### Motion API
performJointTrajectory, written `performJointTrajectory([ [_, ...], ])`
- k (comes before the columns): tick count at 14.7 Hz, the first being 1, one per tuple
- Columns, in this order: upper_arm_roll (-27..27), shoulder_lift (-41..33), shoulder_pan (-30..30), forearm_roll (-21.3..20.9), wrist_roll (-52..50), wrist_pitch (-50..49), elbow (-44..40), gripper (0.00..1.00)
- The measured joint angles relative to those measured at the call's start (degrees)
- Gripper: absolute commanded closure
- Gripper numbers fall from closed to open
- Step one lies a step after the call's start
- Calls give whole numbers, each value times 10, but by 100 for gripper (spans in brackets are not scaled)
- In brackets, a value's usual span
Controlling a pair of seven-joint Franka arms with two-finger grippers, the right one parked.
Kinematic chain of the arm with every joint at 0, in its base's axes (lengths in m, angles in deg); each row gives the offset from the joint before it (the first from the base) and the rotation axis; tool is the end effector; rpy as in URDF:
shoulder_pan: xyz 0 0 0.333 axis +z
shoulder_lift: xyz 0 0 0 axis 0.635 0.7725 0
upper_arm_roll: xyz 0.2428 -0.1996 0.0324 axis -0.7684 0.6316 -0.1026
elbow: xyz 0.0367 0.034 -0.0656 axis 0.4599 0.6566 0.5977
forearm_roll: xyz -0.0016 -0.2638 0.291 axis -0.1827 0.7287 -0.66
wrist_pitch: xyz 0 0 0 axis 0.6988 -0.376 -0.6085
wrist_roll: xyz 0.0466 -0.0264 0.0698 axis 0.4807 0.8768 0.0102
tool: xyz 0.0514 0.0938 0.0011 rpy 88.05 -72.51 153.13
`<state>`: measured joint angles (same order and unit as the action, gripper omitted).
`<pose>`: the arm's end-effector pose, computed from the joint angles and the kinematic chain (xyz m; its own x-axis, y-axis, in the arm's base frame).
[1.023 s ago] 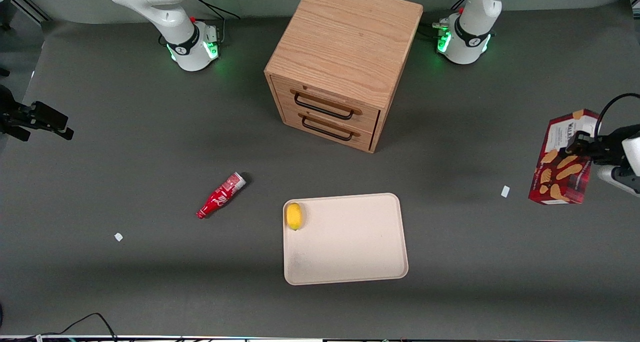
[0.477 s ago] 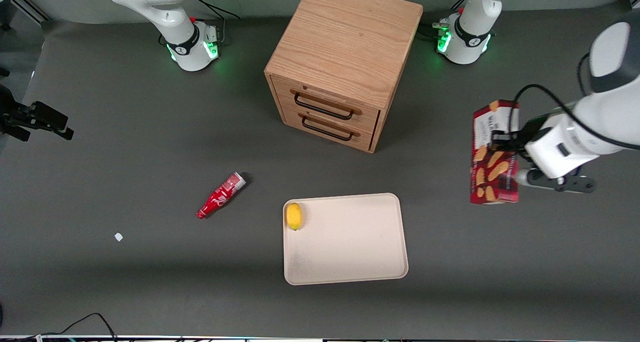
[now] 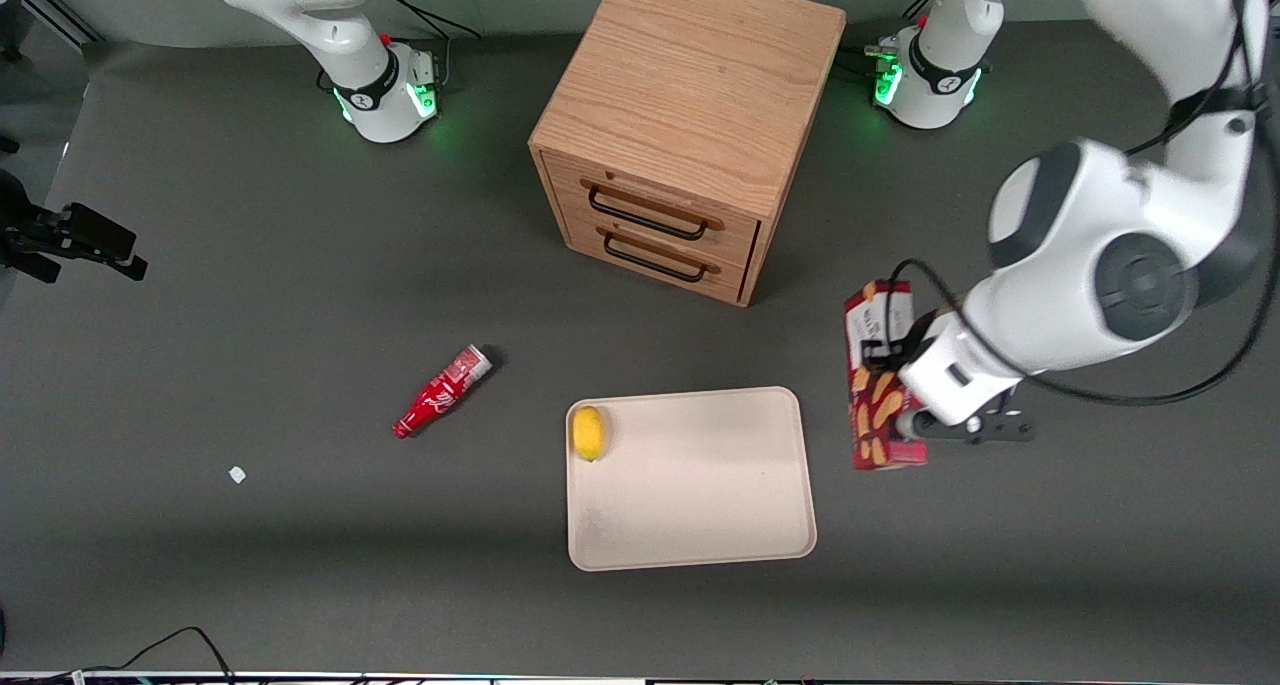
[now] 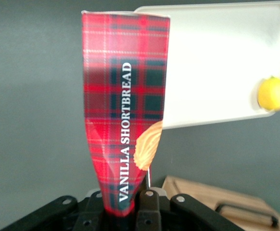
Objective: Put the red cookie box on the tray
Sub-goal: 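Carry the upright cookie box with the left gripper toward the white tray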
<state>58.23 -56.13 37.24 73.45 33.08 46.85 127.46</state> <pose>0.6507 -0.2320 0.4436 0.9955 0.0036 -0.0951 0.0179 -0.9885 0.1500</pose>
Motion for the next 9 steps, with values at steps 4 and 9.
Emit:
performJointTrajectory([
  [4,40,62,-5,-89,-91,102,19,100],
  [9,46,140,-8,-155,-123,209,20,100],
])
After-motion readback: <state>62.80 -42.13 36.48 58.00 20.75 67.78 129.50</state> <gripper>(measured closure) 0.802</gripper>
